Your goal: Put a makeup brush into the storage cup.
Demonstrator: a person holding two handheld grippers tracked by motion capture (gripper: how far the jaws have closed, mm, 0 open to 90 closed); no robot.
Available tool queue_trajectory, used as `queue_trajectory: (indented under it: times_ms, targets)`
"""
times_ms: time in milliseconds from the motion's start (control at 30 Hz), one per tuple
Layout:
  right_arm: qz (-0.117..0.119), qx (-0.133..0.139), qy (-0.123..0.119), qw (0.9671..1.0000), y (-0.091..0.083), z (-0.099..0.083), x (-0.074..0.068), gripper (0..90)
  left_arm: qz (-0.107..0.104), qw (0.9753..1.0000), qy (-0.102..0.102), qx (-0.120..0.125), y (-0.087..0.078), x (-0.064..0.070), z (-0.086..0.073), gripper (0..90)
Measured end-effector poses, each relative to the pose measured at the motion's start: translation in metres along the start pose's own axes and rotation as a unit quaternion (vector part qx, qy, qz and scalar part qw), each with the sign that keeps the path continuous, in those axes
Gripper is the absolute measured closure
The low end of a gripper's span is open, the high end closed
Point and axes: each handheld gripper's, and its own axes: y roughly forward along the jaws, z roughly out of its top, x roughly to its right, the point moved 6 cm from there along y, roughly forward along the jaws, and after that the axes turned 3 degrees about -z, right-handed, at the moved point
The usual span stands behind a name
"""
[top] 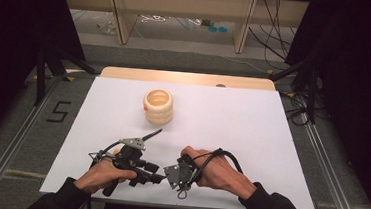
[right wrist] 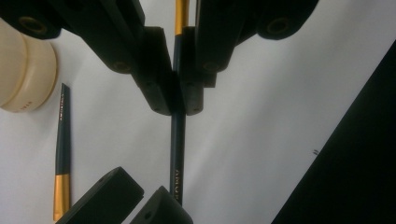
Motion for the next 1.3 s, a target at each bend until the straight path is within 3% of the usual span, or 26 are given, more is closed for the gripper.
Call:
queue_trajectory:
  times_ms: [67, 133, 200, 233, 267, 400, 567, 733, 767, 800, 900, 1200, 1233, 1300]
  targets:
    - [0.002, -0.003, -0.007, 1.0000, 0.000, 0.001, 0.000, 83.7, -0.005, 1.0000, 0.002, -0.008, 0.001, 0.000, 0.000, 51.4]
    - [-0.001, -0.001, -0.007, 1.0000, 0.002, 0.002, -0.001, 83.7, -0.012, 0.9997, -0.016, -0.011, 0.002, 0.003, -0.001, 53.0]
    - [0.001, 0.003, -0.015, 0.9999, 0.003, 0.003, -0.001, 83.7, -0.016, 0.9996, -0.015, -0.015, 0.002, 0.002, -0.001, 54.5]
    - [0.002, 0.000, -0.018, 0.9998, 0.002, 0.003, -0.001, 83.7, -0.017, 0.9992, -0.018, -0.029, 0.001, 0.001, -0.001, 55.2]
    - [-0.008, 0.010, -0.020, 0.9997, 0.004, 0.005, 0.000, 83.7, -0.017, 0.9994, -0.020, -0.024, 0.002, 0.001, -0.001, 55.7]
    - [-0.005, 0.007, -0.026, 0.9996, 0.003, 0.006, -0.001, 83.7, -0.025, 0.9988, -0.034, -0.026, 0.003, 0.001, -0.001, 58.4]
    - [-0.010, 0.015, -0.032, 0.9993, 0.004, 0.008, -0.001, 83.7, -0.034, 0.9970, -0.041, -0.056, 0.003, 0.000, -0.003, 62.1]
    - [-0.013, 0.015, -0.035, 0.9992, 0.003, 0.009, -0.001, 83.7, -0.043, 0.9958, -0.053, -0.061, 0.006, -0.002, -0.003, 64.8]
    - [-0.005, 0.002, -0.039, 0.9992, 0.001, 0.009, -0.001, 83.7, -0.044, 0.9957, -0.054, -0.062, 0.006, -0.002, -0.003, 65.2]
    - [-0.015, 0.013, -0.040, 0.9990, 0.003, 0.010, -0.001, 83.7, -0.047, 0.9951, -0.056, -0.066, 0.006, -0.003, -0.003, 65.8]
    - [-0.008, 0.006, -0.045, 0.9989, 0.002, 0.010, -0.001, 83.7, -0.051, 0.9945, -0.061, -0.067, 0.007, -0.003, -0.003, 67.1]
    - [-0.021, 0.017, -0.053, 0.9982, 0.003, 0.012, -0.001, 83.7, -0.065, 0.9920, -0.071, -0.081, 0.009, -0.003, -0.003, 70.2]
    - [-0.014, 0.006, -0.055, 0.9984, 0.001, 0.012, -0.001, 83.7, -0.067, 0.9918, -0.071, -0.082, 0.009, -0.003, -0.003, 70.8]
    - [-0.023, 0.018, -0.055, 0.9981, 0.003, 0.013, -0.001, 83.7, -0.067, 0.9917, -0.072, -0.083, 0.010, -0.003, -0.003, 71.3]
